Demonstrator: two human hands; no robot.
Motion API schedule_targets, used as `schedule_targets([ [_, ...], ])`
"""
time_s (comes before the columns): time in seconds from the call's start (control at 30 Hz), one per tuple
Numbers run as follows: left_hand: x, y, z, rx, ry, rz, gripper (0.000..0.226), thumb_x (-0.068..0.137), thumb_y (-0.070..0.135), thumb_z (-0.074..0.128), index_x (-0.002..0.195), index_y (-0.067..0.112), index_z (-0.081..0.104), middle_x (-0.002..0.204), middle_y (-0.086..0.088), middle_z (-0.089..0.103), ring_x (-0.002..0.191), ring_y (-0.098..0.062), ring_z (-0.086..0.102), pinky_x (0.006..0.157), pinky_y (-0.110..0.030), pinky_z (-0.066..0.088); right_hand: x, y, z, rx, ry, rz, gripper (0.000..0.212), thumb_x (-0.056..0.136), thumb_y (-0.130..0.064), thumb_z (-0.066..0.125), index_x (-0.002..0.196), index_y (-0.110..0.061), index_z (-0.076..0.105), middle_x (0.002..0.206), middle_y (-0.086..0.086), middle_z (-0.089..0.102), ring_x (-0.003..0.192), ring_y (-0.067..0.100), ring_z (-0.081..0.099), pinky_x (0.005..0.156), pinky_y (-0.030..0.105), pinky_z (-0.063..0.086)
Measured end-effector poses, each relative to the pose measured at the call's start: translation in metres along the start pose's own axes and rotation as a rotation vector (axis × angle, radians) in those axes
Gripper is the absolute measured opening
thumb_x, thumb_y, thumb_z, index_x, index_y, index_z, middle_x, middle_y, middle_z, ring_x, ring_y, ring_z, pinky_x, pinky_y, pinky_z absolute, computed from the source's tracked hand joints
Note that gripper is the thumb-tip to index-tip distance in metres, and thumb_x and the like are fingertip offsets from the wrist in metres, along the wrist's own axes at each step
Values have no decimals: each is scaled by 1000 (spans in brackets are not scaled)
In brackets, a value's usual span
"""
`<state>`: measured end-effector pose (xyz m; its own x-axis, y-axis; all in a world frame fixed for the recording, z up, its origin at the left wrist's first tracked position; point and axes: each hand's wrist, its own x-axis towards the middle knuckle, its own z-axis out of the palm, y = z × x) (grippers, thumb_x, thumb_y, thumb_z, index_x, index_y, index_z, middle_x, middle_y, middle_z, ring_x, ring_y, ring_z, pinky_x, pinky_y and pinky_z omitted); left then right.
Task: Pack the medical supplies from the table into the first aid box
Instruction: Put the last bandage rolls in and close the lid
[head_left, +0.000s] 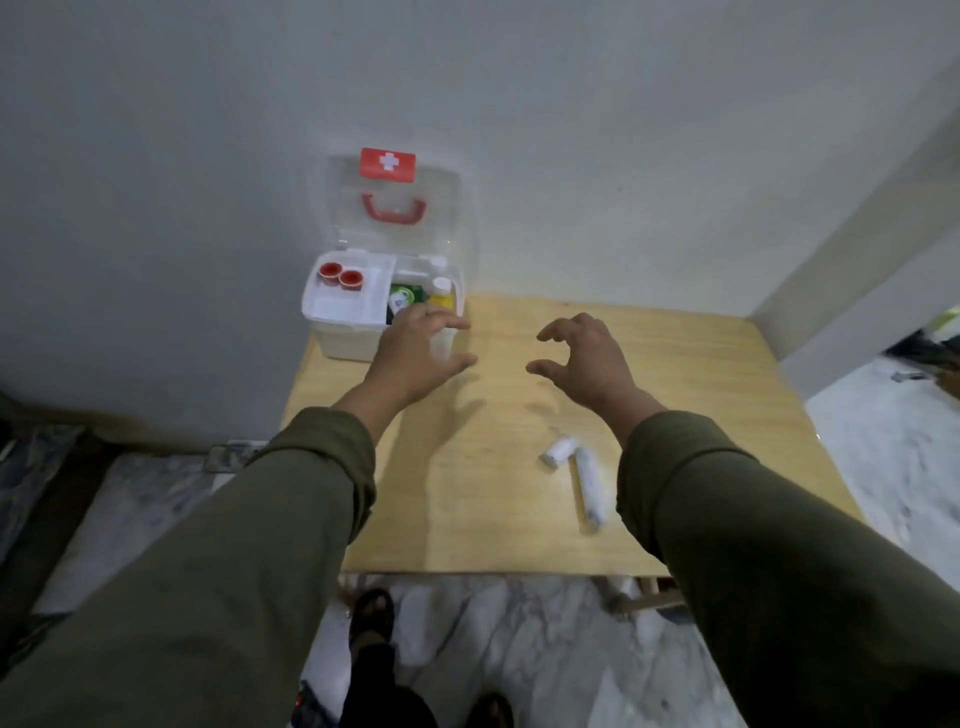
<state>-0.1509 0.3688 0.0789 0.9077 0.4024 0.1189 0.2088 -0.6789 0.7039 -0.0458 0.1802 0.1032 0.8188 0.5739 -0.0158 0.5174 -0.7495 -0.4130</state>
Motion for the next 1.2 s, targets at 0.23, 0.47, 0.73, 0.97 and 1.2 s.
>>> schedule_targets([
  [0.23, -38, 25, 81, 62, -255, -15, 54, 72, 38, 77, 122, 30, 58, 132, -1, 49, 127, -20, 40, 108, -38, 34, -65, 71, 25, 59, -93, 147, 46, 76, -35, 75, 116, -21, 57, 112, 5, 56, 107, 21, 52, 82, 29, 41],
  [0.47, -36, 33, 136, 158, -537, -18, 84, 67, 36, 81, 139, 37, 38, 136, -5, 44, 128, -24, 40, 103, -38, 37, -93, 105, 45, 200, -235, 258, 69, 69, -35, 80, 128, -21, 47, 101, 5, 58, 86, 16, 50, 72, 26, 35],
  [0.73, -22, 36, 157, 175, -660, 4, 89, 74, 27, 76, 145, 41, 24, 122, -9, 50, 112, -25, 51, 93, -34, 42, -95, 116, 52, 319, -296, 290, 77, 71, -30, 80, 137, -24, 41, 69, -8, 56, 84, 14, 55, 72, 23, 37],
  [0.97, -17, 28, 163, 174, -640, -2, 67, 71, 28, 78, 132, 29, 49, 117, -6, 53, 106, -23, 53, 85, -30, 40, -88, 116, 51, 347, -354, 302, 73, 74, -24, 78, 137, -27, 40, 70, -7, 53, 77, 11, 53, 60, 15, 35],
  [1.2, -25, 23, 152, 64, -603, -20, 63, 75, 23, 76, 132, 30, 49, 118, -3, 59, 106, -20, 56, 84, -28, 41, -82, 112, 56, 341, -311, 356, 54, 76, -20, 72, 122, -19, 43, 86, 8, 56, 76, 19, 52, 53, 22, 36],
])
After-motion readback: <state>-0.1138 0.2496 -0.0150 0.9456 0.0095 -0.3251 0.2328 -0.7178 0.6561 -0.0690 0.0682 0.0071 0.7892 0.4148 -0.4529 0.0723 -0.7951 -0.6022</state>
